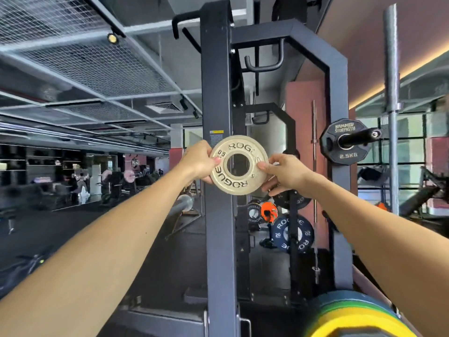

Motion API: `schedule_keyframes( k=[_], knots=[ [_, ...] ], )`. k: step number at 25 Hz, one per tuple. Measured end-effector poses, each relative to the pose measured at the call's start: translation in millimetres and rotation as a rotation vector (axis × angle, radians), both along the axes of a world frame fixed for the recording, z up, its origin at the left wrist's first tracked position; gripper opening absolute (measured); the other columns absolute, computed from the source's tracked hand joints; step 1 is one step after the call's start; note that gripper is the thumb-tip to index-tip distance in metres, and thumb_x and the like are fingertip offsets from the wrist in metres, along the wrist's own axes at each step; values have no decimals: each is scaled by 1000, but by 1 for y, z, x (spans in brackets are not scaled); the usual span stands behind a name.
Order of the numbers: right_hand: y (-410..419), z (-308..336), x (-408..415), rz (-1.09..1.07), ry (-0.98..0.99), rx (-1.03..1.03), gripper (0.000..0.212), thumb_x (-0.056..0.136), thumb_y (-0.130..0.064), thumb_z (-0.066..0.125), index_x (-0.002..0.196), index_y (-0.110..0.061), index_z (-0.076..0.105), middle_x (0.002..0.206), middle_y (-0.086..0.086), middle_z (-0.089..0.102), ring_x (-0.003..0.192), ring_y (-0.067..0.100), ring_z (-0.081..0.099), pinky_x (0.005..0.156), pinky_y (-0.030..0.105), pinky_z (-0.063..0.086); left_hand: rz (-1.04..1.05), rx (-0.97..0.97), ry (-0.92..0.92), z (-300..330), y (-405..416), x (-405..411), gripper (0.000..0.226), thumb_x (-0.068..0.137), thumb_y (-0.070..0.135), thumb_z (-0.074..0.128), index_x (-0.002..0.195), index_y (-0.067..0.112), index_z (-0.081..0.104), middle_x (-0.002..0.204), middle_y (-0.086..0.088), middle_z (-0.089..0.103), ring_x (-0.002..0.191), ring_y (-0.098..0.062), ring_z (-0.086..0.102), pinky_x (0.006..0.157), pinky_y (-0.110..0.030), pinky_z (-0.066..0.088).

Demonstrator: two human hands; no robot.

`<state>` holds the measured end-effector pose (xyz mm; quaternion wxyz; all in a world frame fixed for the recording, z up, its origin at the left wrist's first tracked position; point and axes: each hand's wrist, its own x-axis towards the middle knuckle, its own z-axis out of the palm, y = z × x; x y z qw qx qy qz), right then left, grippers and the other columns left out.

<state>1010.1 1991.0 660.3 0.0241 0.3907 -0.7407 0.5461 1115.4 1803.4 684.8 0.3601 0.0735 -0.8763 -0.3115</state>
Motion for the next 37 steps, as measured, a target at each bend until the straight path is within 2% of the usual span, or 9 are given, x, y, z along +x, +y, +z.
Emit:
schedule_keyframes(
  k=[4, 7, 9, 13, 16, 20, 27, 33, 37],
  knots=[
    [-53, -3, 19, -30, 0, 16, 26, 97, -30, 55, 104, -5, 52, 83, 16, 67, 63, 25, 68, 60, 39, 61, -9, 34, -4, -2, -62, 7, 13, 96, 14, 58, 106, 8, 53, 96, -13, 71, 74, -24, 74, 64, -42, 62],
    [-84, 2, 19, -44, 5, 30, 29, 97, -29, 55, 104, -2, 51, 80, 15, 66, 66, 29, 68, 63, 43, 61, -36, 56, -12, -2, -98, 0, 9, 97, 13, 55, 104, 8, 51, 99, -16, 70, 72, -26, 74, 61, -42, 62],
    [-101, 4, 15, -55, 11, 34, 35, 97, -30, 54, 110, 3, 51, 83, 18, 67, 70, 32, 69, 62, 42, 61, -41, 64, -1, -1, -116, -6, 8, 97, 13, 55, 102, 9, 51, 99, -16, 69, 73, -26, 74, 62, -42, 62],
    [-142, 5, -3, -54, 27, 26, 39, 97, -30, 54, 113, 5, 51, 83, 18, 67, 68, 31, 68, 61, 40, 60, 1, 7, 2, 3, -157, -21, 9, 95, 18, 59, 94, 16, 50, 101, -13, 69, 84, -28, 73, 75, -45, 60],
    [-171, 8, -13, -35, 33, 34, 38, 98, -30, 53, 112, 5, 51, 77, 15, 65, 63, 27, 66, 58, 38, 59, -1, 23, -1, 6, -185, -28, 10, 96, 16, 58, 94, 15, 49, 99, -12, 70, 78, -27, 74, 68, -44, 62],
    [-202, 15, -5, -34, 47, 52, 33, 98, -31, 52, 107, 0, 51, 79, 16, 66, 65, 28, 67, 57, 37, 60, -10, 65, -4, 12, -214, -21, 8, 97, 13, 57, 95, 12, 49, 96, -14, 71, 73, -25, 75, 65, -42, 62],
    [-231, 4, 62, -113, 45, 66, 33, 99, -29, 51, 109, 2, 52, 79, 17, 66, 64, 28, 66, 55, 36, 59, -93, 100, -13, -1, -245, 35, 8, 97, 13, 57, 96, 12, 49, 98, -13, 70, 73, -23, 74, 60, -35, 62],
    [-250, -36, 147, -168, -15, 85, 29, 99, -29, 51, 106, -1, 51, 78, 18, 66, 61, 27, 66, 51, 33, 59, -136, 108, -82, -40, -268, 109, 11, 96, 11, 57, 92, 11, 47, 99, -16, 69, 72, -29, 74, 65, -44, 62],
    [-253, -62, 188, -189, -38, 109, 30, 98, -29, 53, 108, -1, 51, 81, 20, 67, 62, 28, 68, 54, 36, 61, -177, 138, -112, -69, -273, 150, 12, 97, 11, 57, 90, 12, 47, 99, -14, 68, 70, -24, 73, 55, -32, 60]
  ],
)
